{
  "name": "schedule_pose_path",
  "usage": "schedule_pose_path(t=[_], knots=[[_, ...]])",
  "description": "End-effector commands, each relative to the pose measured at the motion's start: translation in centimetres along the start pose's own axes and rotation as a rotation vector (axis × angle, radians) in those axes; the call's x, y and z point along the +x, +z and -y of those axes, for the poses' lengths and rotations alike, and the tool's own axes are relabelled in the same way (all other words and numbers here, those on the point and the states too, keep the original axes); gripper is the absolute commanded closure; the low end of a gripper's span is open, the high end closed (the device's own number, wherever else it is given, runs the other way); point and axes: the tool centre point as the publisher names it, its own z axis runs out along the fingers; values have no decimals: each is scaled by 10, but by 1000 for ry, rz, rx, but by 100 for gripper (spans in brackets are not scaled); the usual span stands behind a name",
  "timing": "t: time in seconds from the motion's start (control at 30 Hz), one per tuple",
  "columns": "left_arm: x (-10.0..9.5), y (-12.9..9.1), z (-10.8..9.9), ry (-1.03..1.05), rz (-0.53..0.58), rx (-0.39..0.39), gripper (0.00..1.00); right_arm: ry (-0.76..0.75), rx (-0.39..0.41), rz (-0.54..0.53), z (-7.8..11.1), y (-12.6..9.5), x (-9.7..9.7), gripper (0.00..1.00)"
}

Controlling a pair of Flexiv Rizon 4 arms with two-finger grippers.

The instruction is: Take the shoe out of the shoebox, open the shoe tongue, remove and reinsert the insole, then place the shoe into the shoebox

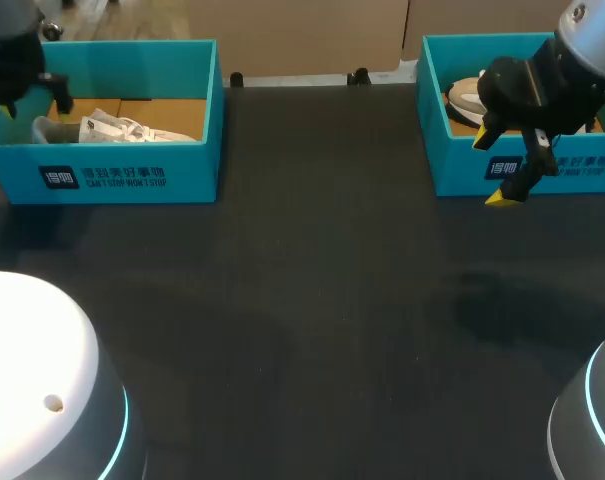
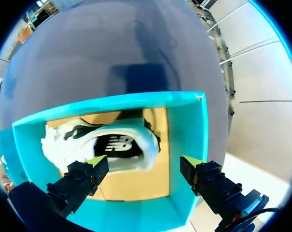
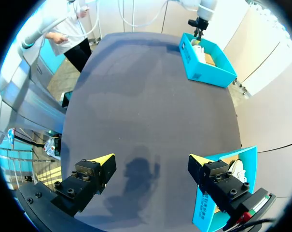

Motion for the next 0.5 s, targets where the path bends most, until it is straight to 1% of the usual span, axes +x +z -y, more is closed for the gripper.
schedule_pose_path(t=[0.03, 0.1, 0.23, 0.5], knots=[[3, -22, 9, -6, 30, -11, 0, 0, 3, -2, 0, 1, -1, 0], [3, -30, 8, -2, 43, -17, 0, 0, 3, -2, 0, 1, -1, 0], [3, -52, 8, 9, 87, -25, 0, 0, 3, -2, 0, 1, -1, 0], [-2, -87, 6, 61, 168, -20, 0, 0, 3, -2, 0, 1, -1, 0]])
